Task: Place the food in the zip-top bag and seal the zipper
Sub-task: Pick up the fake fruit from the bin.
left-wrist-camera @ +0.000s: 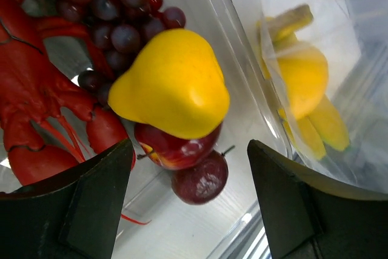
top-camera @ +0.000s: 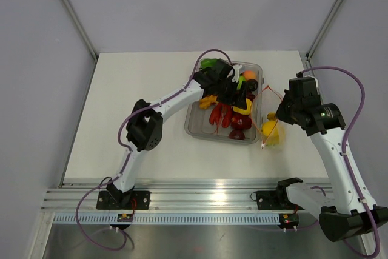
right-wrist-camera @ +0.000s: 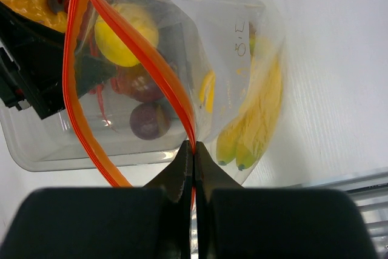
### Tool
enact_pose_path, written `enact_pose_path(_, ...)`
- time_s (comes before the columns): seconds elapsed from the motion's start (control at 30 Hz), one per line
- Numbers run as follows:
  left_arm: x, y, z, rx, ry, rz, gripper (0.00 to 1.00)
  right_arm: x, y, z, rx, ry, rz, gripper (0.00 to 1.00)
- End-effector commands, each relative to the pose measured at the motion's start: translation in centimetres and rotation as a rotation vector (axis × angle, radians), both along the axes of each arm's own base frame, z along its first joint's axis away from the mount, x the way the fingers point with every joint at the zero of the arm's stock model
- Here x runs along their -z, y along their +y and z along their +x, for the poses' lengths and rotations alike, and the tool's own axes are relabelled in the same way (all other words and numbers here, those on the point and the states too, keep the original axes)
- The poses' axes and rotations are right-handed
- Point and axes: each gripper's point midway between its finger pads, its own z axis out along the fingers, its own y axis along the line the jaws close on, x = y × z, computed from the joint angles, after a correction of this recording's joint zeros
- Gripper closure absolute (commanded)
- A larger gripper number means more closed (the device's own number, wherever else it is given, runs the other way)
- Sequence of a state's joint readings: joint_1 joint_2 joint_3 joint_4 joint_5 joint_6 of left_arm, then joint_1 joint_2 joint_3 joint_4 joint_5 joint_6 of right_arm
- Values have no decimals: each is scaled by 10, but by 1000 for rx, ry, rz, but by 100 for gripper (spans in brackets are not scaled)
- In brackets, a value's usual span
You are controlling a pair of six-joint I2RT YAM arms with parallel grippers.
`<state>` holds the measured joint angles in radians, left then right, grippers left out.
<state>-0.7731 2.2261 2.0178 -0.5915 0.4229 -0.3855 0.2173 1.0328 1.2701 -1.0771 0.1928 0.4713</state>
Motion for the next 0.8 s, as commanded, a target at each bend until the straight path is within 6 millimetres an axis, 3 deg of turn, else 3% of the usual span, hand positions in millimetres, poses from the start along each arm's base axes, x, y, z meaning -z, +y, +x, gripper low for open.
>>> enact_pose_path(0.0,-9,-16,21,-93,-70,-12,21,-14,1,4,8,-46,11,100)
enact_pose_path(0.3,-5,-28,30,-134,-103,17,22,-12,2,3,0,-41,16,100)
enact_pose_path(0.37,5,-29,31,-142,-104,51,23,-12,4,4,-4,-42,21,100)
enact_pose_path(0.4,-2,-32,33,-145,-126,48,23,-12,4,4,-6,-43,23,100)
enact_pose_path(0.43,9,-30,33,-145,-137,96,23,-11,5,5,-6,-43,23,100)
enact_pose_path(0.5,5,-34,32,-134,-164,107,25,-11,5,5,-7,-41,24,100)
enact_pose_path(0.6,12,-33,30,-133,-162,130,31,-11,5,5,-6,-43,23,100)
enact_pose_path(0.77,5,-28,27,-132,-172,131,56,-9,5,4,-8,-36,25,100)
